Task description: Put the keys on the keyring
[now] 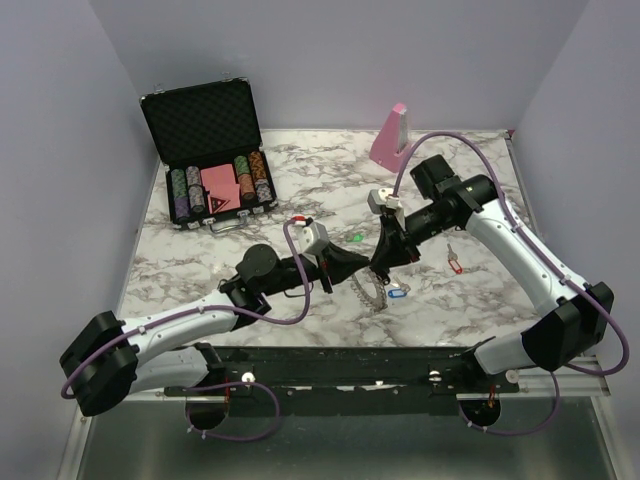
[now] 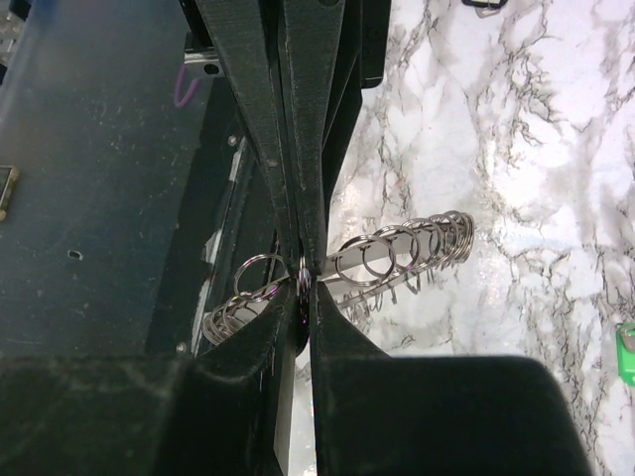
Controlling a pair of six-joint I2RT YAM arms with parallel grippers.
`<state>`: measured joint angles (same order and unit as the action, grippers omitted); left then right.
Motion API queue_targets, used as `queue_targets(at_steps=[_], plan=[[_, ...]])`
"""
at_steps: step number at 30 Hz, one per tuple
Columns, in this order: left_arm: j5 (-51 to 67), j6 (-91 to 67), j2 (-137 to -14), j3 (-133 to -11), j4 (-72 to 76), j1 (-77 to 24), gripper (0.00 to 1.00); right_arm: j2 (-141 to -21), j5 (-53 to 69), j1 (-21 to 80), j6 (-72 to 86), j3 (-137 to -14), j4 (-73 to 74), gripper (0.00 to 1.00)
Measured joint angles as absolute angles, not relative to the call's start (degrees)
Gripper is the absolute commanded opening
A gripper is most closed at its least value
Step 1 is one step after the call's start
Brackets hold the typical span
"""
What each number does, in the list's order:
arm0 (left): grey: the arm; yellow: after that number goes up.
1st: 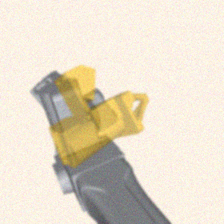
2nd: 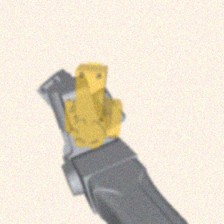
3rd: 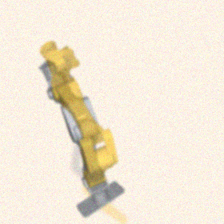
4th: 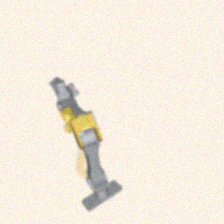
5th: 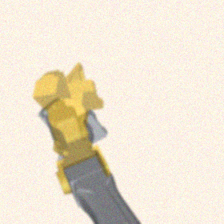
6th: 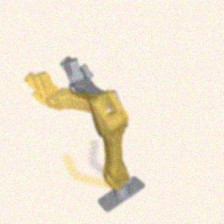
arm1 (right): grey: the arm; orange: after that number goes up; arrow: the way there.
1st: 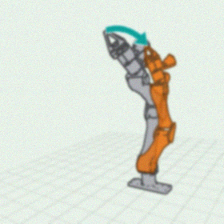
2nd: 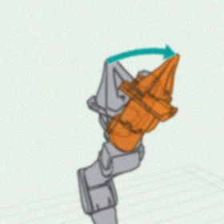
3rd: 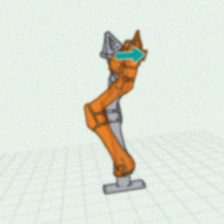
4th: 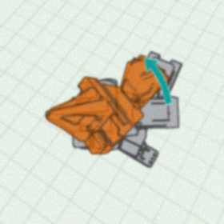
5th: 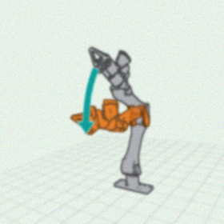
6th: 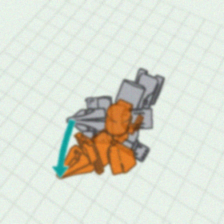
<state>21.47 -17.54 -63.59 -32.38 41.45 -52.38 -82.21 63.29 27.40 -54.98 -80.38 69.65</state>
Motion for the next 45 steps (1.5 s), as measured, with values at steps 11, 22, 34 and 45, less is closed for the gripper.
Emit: queue_targets(at_steps=[11, 22, 34, 45], plan=[[19.94, -19.88, -63.96, -30.61, 46.83, -52.64, 0.0, -81.62, 64.71, 27.38, -54.04, -80.36, 68.55, 0.2], [19.7, -19.81, -63.31, -29.63, 47.72, -52.75, 0.0, -81.62, 65.28, 27.27, -53.91, -80.38, 68.58, 0.02], [20.03, -19.97, -63.31, -29.54, 47.88, -52.64, 0.45, -81.62, 65.23, 27.27, -54.08, -80.38, 68.84, 0.0], [27.22, -14.02, -53.43, -33.69, 28.75, -46.92, 0.78, -82.39, 58.74, 27.27, -59.22, -84.12, 74.89, 0.0]])
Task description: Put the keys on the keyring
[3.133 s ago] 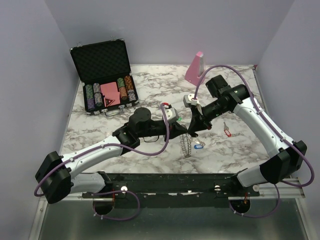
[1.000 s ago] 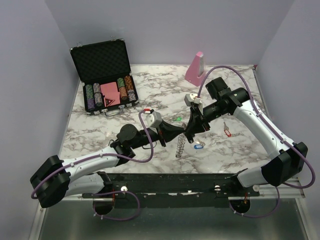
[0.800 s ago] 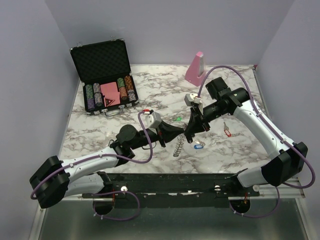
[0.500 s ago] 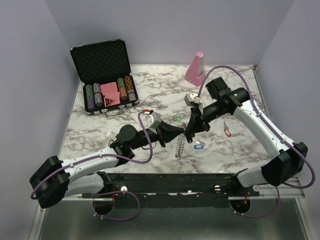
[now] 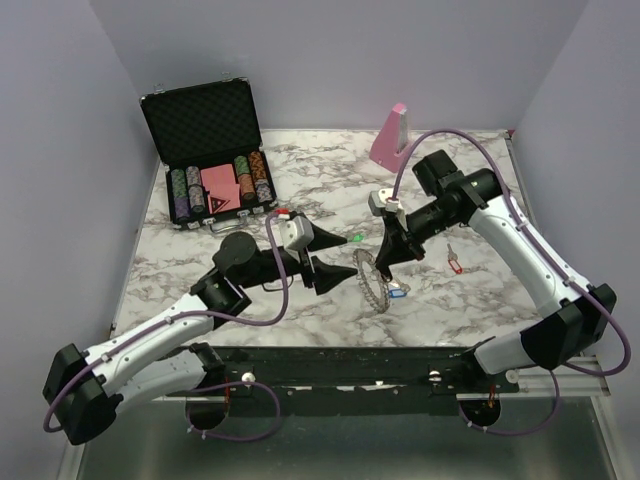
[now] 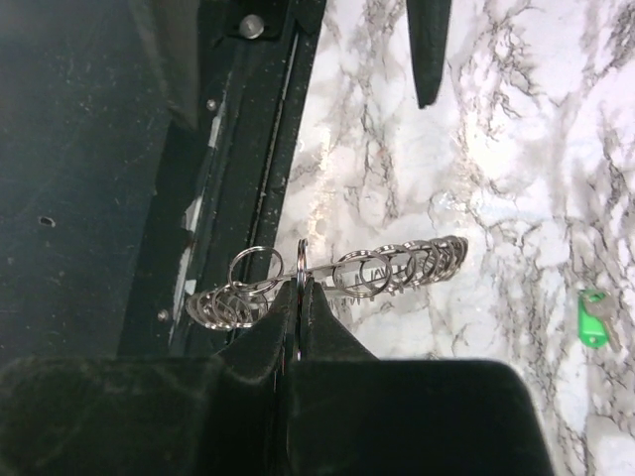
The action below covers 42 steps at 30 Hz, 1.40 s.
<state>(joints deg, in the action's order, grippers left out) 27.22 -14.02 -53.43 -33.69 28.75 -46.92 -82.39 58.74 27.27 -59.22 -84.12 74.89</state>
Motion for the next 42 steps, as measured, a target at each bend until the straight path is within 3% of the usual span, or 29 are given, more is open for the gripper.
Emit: queue_targets(at_steps=[4, 8, 27, 30, 35, 37, 42], plan=[[29.67, -9.65, -54.41, -42.09, 17.06, -46.94, 0.78, -83.35, 56.64, 27.29, -60.58, -86.02, 75.64, 0.0], [31.38, -9.26, -57.95, -46.48, 12.64, -46.94, 0.66, -84.16, 55.64, 27.31, -61.43, -86.43, 76.14, 0.0], [31.53, -10.17, -67.42, -47.94, 13.54, -50.39, 0.37, -84.49, 55.09, 27.4, -61.56, -86.83, 76.4, 0.0], [31.29, -9.76, -67.7, -48.42, 13.54, -50.39, 0.22, -84.49, 55.11, 27.4, -61.56, -86.83, 76.4, 0.0], [30.83, -9.21, -68.71, -49.3, 13.34, -50.37, 0.1, -84.44, 55.11, 27.4, -61.52, -86.83, 76.6, 0.0], [30.81, -9.17, -69.06, -49.45, 13.3, -50.39, 0.0, -84.42, 55.11, 27.4, -61.52, -86.8, 76.64, 0.0], [30.74, -8.8, -69.23, -49.91, 12.64, -50.39, 0.0, -84.36, 55.13, 27.4, -61.49, -86.8, 76.64, 0.0]])
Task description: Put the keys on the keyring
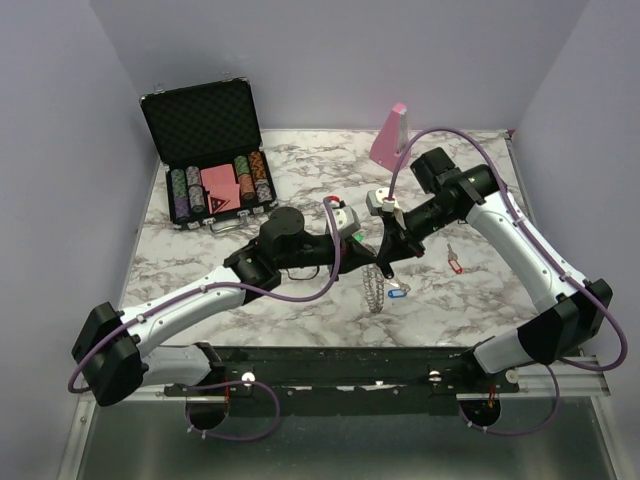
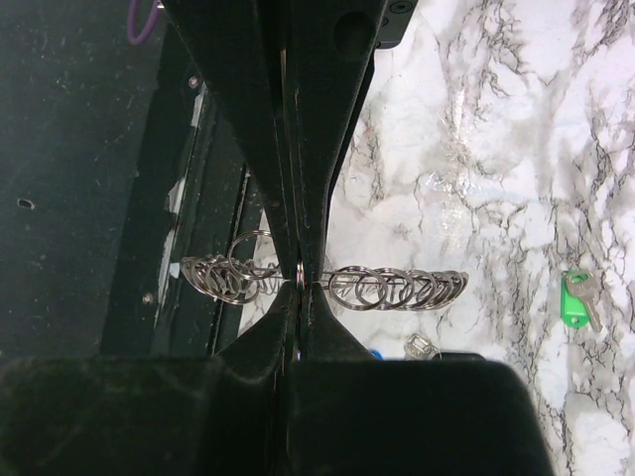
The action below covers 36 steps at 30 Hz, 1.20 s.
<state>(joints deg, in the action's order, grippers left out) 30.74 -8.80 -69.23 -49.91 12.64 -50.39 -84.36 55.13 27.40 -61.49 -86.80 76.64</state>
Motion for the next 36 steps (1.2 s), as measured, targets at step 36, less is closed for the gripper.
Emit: queue_targets(at_steps=[36], plan=[[24.91, -16.67, -62.3, -35.53, 35.51, -50.65, 0.0, -83.5, 65.3, 27.38, -58.39, -84.79, 76.05, 0.21]])
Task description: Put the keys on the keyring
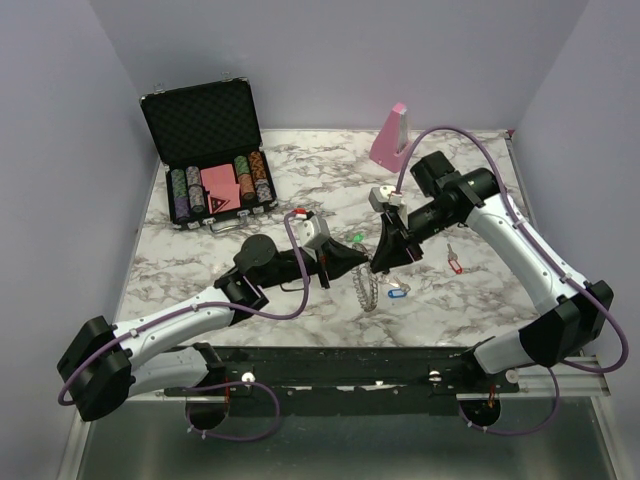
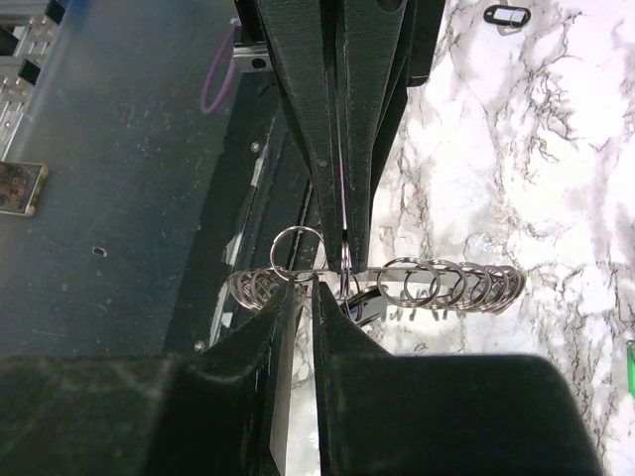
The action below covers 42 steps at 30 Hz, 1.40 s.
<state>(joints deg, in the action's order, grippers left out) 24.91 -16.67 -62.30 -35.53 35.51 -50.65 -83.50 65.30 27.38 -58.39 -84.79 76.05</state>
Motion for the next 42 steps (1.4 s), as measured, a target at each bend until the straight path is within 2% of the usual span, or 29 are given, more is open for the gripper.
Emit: queue_targets(at_steps=[42], plan=[[24.91, -18.74, -62.7, -33.93, 38.98, -50.65, 0.0, -82.39, 67.2, 25.08, -55.31, -84.86, 74.22, 0.24]])
